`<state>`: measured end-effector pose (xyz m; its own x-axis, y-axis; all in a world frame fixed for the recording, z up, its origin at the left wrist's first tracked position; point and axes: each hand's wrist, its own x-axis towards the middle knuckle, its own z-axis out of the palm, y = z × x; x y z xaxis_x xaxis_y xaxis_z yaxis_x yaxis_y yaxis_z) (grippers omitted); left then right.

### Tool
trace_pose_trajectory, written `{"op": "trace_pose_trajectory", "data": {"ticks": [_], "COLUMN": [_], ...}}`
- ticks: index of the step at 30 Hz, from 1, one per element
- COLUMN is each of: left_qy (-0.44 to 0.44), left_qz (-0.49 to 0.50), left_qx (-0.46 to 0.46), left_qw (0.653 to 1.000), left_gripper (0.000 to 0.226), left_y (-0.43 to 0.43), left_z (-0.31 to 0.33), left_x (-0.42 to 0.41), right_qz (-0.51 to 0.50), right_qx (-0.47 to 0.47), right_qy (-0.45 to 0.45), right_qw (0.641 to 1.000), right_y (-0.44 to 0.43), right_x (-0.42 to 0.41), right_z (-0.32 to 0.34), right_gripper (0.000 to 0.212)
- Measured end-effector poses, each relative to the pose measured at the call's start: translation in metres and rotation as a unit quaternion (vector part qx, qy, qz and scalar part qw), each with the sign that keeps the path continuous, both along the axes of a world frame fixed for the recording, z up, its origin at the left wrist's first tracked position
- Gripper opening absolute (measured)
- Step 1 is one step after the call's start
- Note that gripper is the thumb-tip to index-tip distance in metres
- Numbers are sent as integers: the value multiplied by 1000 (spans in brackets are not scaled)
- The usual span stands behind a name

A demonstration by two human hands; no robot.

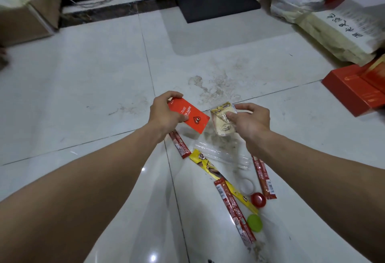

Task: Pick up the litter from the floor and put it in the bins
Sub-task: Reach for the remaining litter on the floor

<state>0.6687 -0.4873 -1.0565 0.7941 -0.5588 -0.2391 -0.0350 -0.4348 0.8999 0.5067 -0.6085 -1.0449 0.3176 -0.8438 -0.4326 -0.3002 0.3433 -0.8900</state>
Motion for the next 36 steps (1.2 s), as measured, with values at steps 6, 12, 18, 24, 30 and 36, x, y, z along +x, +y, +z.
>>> {"op": "trace_pose_trajectory", "data": {"ticks": [6,12,18,24,30,36], "left_qy": [-35,-28,-35,-68,-85,-122], "left_qz": [44,129,196,212,246,303], "left_qx": [-15,-15,-14,-51,-97,-139], "left_qw": [998,991,980,974,961,935], "left_gripper": [75,87,75,72,73,73], "left_y": [28,86,166,242,325,414], "left_z": [49,83,101,126,165,202], "left_x": [3,-7,-4,1,-10,-21], "right_qz": [66,116,159,248,311,369], "right_qx": [-16,24,61,8,-49,-24], "right_qy": [-70,-155,-175,-174,-210,-251], "right_qw": [995,981,970,953,926,895], "right_y": [16,63,129,193,268,351], "right_x": [32,73,89,100,107,112], "right_z": [36,63,78,109,163,195], "right_gripper": [25,27,27,24,24,23]}}
